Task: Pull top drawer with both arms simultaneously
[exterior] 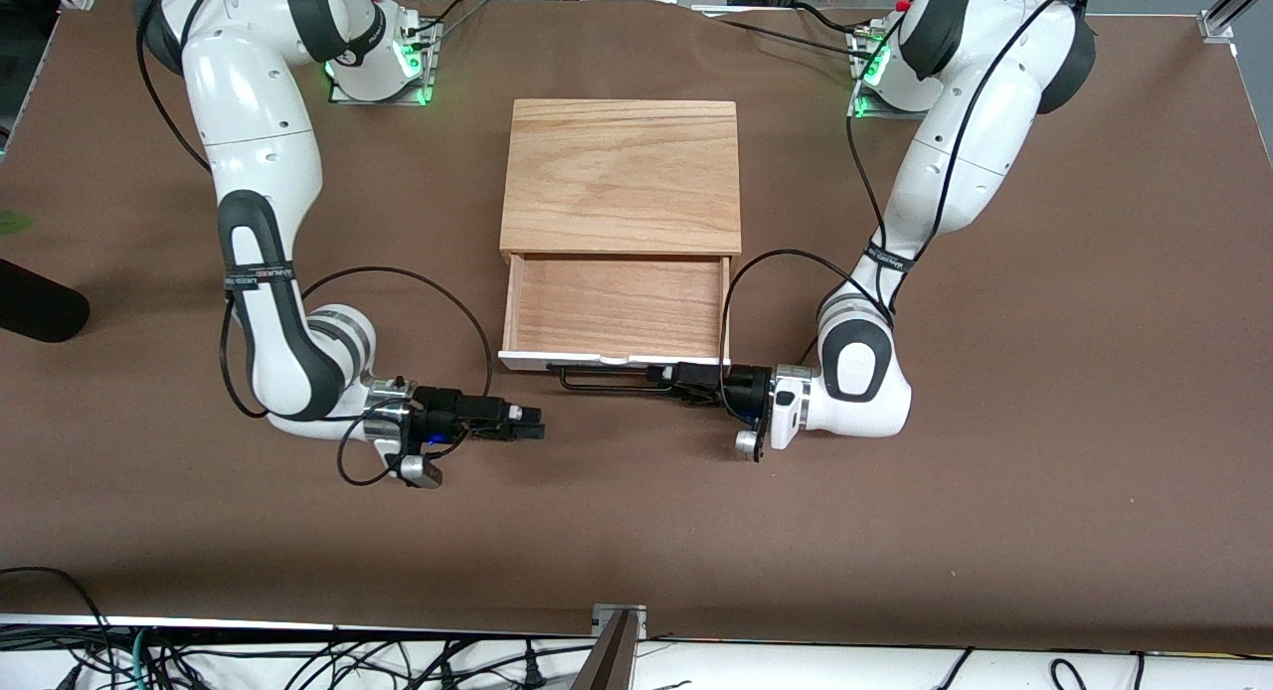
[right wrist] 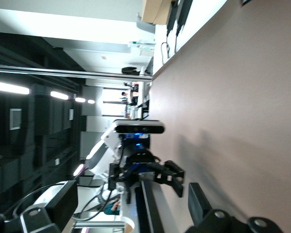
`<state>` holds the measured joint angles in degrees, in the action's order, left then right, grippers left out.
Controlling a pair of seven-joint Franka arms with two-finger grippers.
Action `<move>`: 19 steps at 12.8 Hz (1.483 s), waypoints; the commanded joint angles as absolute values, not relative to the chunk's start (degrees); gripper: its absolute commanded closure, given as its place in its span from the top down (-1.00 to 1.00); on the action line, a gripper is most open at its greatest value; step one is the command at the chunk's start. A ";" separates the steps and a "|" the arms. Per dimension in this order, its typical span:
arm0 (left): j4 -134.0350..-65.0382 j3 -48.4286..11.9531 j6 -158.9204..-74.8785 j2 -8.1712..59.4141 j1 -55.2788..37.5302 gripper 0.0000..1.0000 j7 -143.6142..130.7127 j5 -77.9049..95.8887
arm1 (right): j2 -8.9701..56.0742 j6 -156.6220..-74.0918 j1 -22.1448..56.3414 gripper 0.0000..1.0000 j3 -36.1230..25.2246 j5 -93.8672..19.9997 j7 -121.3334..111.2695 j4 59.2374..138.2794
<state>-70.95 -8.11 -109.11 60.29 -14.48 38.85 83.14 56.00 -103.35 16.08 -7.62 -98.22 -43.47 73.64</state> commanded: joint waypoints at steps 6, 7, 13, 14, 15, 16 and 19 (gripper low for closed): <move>-70.40 -5.63 -108.19 51.43 -12.83 1.00 23.65 61.90 | 55.81 -105.29 16.96 1.00 -11.87 -91.23 -42.19 68.65; -70.40 -4.75 -108.02 50.28 -12.75 1.00 23.29 58.39 | 55.81 -106.16 16.96 1.00 -11.78 -91.32 -42.01 68.56; -70.93 -4.57 -104.44 40.09 -7.30 1.00 23.20 41.79 | 55.63 -109.60 17.93 1.00 -11.95 -91.15 -24.75 65.66; -70.84 -4.57 -102.85 39.30 -5.73 1.00 23.20 37.75 | 55.63 -109.51 18.02 1.00 -12.04 -90.88 -20.17 64.09; -71.01 -4.57 -101.70 38.07 -5.19 1.00 23.12 34.40 | 55.55 -109.42 17.93 1.00 -12.13 -90.70 -15.86 63.46; -71.36 -4.40 -100.12 36.32 -5.01 1.00 22.68 30.36 | 55.46 -109.42 17.93 1.00 -12.22 -90.62 -13.12 63.37; -72.24 -4.05 -97.47 30.52 -5.97 1.00 13.74 15.78 | 55.11 -109.60 18.02 1.00 -13.09 -90.18 -5.83 63.28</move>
